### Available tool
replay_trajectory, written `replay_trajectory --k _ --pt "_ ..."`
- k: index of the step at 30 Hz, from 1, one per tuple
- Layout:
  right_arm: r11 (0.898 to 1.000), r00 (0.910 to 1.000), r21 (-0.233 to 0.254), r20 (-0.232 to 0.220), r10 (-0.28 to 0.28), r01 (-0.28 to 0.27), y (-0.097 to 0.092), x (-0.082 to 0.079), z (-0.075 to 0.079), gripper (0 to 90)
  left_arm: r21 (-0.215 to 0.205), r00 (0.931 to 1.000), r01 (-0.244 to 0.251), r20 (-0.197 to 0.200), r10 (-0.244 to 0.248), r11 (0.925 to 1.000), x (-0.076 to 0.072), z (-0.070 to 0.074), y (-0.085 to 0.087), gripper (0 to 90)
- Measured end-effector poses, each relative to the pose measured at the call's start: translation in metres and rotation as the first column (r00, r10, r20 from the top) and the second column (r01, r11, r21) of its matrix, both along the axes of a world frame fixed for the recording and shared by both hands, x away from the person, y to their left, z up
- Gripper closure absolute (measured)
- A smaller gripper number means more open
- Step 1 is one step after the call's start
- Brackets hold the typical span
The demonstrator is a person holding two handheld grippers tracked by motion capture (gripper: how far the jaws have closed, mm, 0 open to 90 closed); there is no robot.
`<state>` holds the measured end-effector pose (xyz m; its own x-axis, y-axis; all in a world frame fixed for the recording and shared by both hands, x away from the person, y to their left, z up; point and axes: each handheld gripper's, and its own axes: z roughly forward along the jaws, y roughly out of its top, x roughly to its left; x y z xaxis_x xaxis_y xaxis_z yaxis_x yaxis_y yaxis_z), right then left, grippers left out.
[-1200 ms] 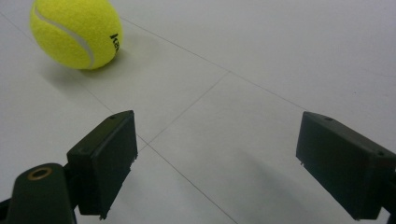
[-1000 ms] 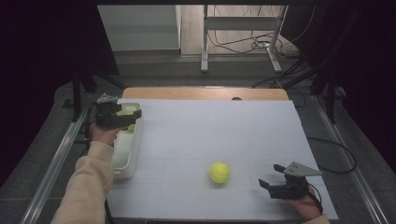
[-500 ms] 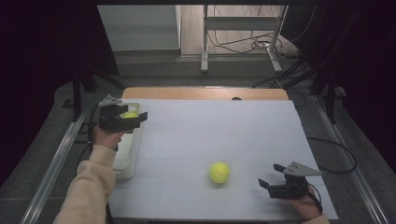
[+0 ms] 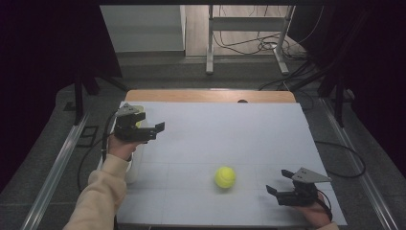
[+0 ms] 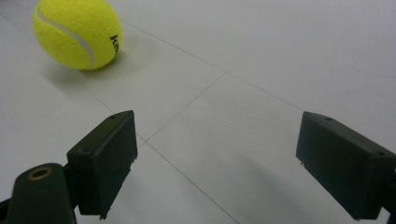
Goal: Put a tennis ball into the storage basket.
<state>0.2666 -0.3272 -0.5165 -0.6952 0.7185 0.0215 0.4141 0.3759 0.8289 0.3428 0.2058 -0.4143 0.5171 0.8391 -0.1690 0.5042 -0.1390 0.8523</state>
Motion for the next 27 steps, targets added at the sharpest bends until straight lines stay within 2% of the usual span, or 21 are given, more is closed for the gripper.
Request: replay_trajectory --k 5,12,16,27 --pt "1.0 1.0 0.002 -0.002 -0.003 0.003 0.0 0.001 0.0 13.1 -0.013 0.9996 0.027 0.01 -0.027 0.9996 -0.005 -0.001 -0.007 10.5" --pt "1.0 0.9998 0.011 0.003 -0.018 0.018 -0.004 -0.001 0.001 13.2 -0.007 0.9981 0.059 0.014 -0.059 0.9982 -0.007 0.0 -0.016 10.5" --pt "1.0 0.9999 -0.002 0.007 -0.014 0.014 -0.003 -0.002 0.001 13.2 -0.003 0.9967 0.079 0.016 -0.079 0.9968 -0.009 0.001 -0.023 10.5" --pt "1.0 0.9999 0.0 0.005 -0.013 0.013 -0.003 -0.003 0.0 13.2 0.003 0.9921 0.125 0.007 -0.125 0.9921 -0.011 -0.003 -0.036 10.5"
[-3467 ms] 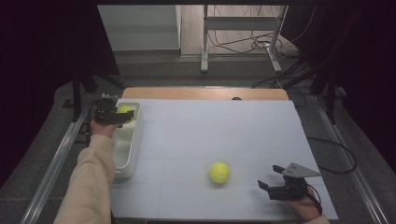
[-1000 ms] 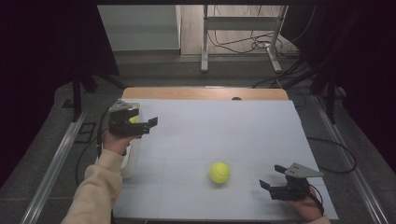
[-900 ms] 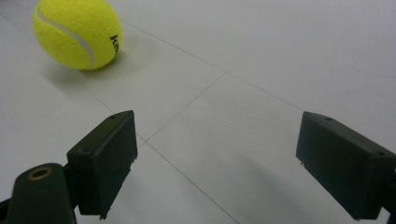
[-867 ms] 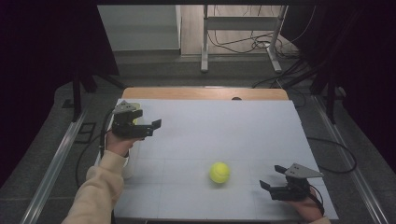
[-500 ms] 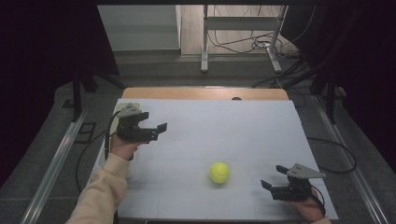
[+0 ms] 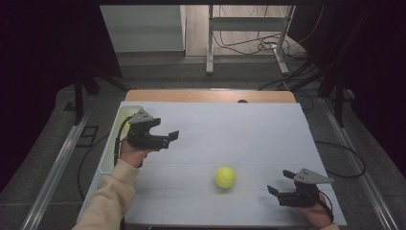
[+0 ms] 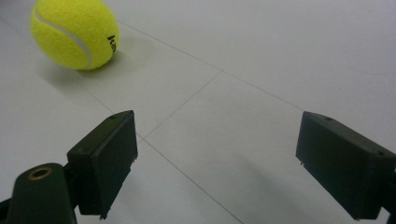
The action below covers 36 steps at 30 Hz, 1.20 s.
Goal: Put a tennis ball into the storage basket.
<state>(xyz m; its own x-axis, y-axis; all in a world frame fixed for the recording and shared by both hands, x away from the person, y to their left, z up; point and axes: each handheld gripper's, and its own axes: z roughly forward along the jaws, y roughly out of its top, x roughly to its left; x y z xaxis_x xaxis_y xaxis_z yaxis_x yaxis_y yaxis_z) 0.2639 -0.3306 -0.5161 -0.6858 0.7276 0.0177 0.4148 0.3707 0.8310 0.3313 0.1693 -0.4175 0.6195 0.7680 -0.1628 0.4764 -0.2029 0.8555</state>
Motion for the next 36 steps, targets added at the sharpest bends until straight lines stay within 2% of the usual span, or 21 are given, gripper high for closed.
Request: replay_trajectory --k 13,27,36 --pt "1.0 1.0 -0.002 0.003 -0.003 0.003 0.0 -0.001 0.0 13.3 0.006 0.9983 0.058 -0.009 -0.057 0.9983 -0.005 -0.005 -0.017 10.4" --pt "1.0 1.0 -0.008 0.0 -0.004 0.004 0.0 -0.001 0.0 13.3 0.004 0.995 0.098 -0.02 -0.098 0.9952 -0.008 -0.011 -0.029 10.3" --pt "1.0 1.0 -0.01 0.002 -0.003 0.003 0.0 -0.001 -0.001 13.3 0.006 0.989 0.141 -0.046 -0.141 0.99 -0.01 -0.015 -0.038 10.2"
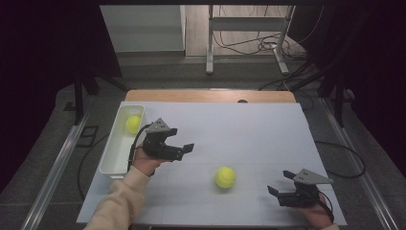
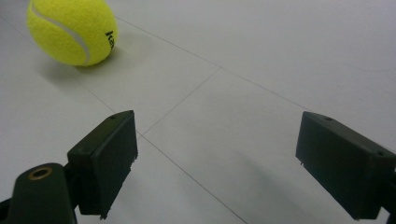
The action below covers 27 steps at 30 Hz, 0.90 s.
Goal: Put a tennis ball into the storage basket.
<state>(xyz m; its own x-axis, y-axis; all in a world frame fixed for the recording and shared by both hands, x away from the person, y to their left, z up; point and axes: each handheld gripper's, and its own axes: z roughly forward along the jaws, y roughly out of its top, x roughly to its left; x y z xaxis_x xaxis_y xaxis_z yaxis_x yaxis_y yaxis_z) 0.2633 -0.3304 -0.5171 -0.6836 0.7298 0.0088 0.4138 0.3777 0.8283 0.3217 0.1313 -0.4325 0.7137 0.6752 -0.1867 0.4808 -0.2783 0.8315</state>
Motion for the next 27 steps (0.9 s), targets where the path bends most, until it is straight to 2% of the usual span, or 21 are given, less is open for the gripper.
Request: replay_trajectory --k 7,14,22,27 --pt "1.0 1.0 -0.003 -0.001 0.002 -0.002 0.0 0.0 0.0 13.3 0.028 0.9998 0.011 -0.017 -0.011 0.9995 -0.002 -0.004 -0.01 8.1" --pt "1.0 1.0 -0.004 -0.002 0.003 -0.003 0.0 0.0 0.0 13.3 0.047 0.9994 0.035 -0.01 -0.035 0.9983 -0.003 -0.006 -0.018 7.6" --pt "1.0 1.0 -0.006 -0.001 0.005 -0.005 0.0 0.0 -0.001 13.3 0.04 0.9984 0.055 -0.018 -0.054 0.9977 -0.005 -0.009 -0.026 7.5" --pt "1.0 1.0 -0.006 -0.002 0.004 -0.004 0.0 0.0 0.0 13.3 0.045 0.9959 0.088 -0.024 -0.087 0.9951 -0.007 -0.011 -0.032 7.8"
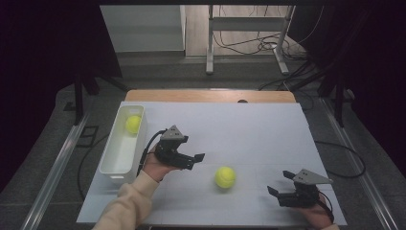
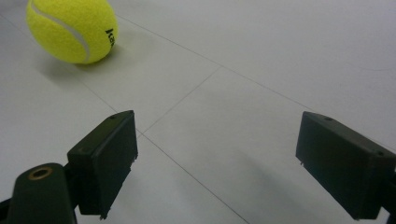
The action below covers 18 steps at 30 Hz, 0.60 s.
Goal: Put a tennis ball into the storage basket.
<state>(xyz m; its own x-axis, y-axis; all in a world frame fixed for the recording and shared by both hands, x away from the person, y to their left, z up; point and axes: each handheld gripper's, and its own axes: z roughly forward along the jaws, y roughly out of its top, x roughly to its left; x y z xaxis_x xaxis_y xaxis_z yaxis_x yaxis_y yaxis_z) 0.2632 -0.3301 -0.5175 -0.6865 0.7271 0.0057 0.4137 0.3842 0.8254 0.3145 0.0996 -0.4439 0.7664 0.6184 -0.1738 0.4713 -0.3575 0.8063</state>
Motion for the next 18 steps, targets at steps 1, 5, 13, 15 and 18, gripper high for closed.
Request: replay_trajectory --k 1,5,13,15,18 --pt "1.0 1.0 0.001 0.0 0.001 -0.001 0.0 0.0 0.0 13.3 -0.001 1.0 0.004 -0.001 -0.004 1.0 0.0 0.0 -0.001 7.9" --pt "1.0 1.0 -0.001 0.0 0.002 -0.002 0.0 0.0 0.0 13.3 0.004 0.9995 0.028 -0.015 -0.028 0.9996 -0.002 -0.004 -0.006 7.9" --pt "1.0 1.0 -0.001 -0.006 0.001 -0.001 0.0 0.0 0.0 13.3 0.016 0.9963 0.079 -0.036 -0.079 0.9967 -0.005 -0.012 -0.019 7.6" --pt "1.0 1.0 -0.002 -0.006 0.001 -0.001 0.0 0.0 0.0 13.2 0.017 0.995 0.093 -0.039 -0.092 0.9955 -0.006 -0.014 -0.022 7.6" --pt "1.0 1.0 -0.002 -0.005 0.002 -0.002 0.0 0.0 0.0 13.3 0.021 0.9938 0.104 -0.042 -0.103 0.9944 -0.008 -0.016 -0.025 7.6"
